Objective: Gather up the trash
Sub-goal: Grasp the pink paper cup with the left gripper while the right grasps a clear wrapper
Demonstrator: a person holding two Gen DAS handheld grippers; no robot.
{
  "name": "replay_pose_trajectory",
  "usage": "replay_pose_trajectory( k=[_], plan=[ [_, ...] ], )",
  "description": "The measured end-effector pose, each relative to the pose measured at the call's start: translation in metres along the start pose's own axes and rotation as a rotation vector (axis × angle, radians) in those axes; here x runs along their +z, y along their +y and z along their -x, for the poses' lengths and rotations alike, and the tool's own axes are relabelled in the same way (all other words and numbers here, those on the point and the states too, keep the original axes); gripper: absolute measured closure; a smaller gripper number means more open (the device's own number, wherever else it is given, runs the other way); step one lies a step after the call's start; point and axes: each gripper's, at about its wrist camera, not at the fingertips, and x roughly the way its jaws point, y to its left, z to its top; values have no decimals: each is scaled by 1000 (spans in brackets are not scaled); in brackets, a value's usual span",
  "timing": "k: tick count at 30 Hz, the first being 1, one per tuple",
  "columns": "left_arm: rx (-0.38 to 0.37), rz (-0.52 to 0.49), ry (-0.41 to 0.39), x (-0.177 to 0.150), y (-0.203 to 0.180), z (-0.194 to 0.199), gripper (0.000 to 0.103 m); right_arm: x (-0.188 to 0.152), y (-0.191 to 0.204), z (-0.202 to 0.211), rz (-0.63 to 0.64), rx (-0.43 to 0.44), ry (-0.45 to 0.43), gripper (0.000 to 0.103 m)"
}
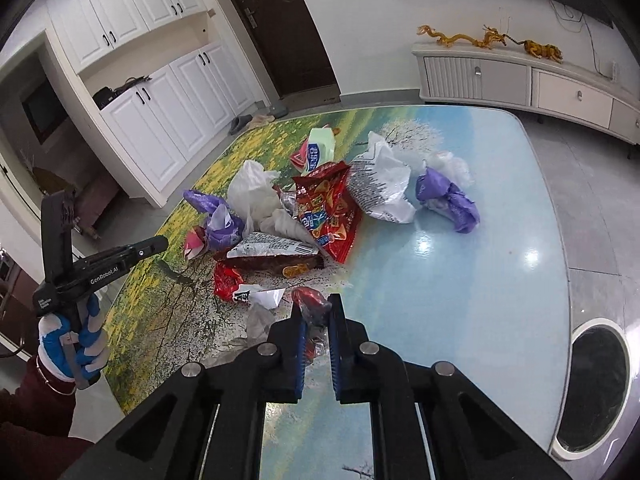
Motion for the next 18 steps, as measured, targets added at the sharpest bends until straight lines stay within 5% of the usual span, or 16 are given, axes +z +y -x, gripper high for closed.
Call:
replay_pose_trajectory(
  k=[4, 6, 8, 14, 18],
  plan=[
    [12, -10, 5, 3, -1, -2, 95, -6, -6, 21, -21, 0, -35, 93],
    [10, -13, 3, 3, -2, -4, 60, -6, -11, 29, -39, 1, -49, 93],
    [22, -27, -4, 4, -5, -7, 51, -10, -15, 35, -58, -6, -56, 93],
    [42, -83, 38, 5, -8, -34, 52, -17, -29, 45, -102, -50, -55, 93],
    [50, -103, 64, 5, -6, -51, 69, -19, -34, 49, -105, -75, -67, 93]
  ],
)
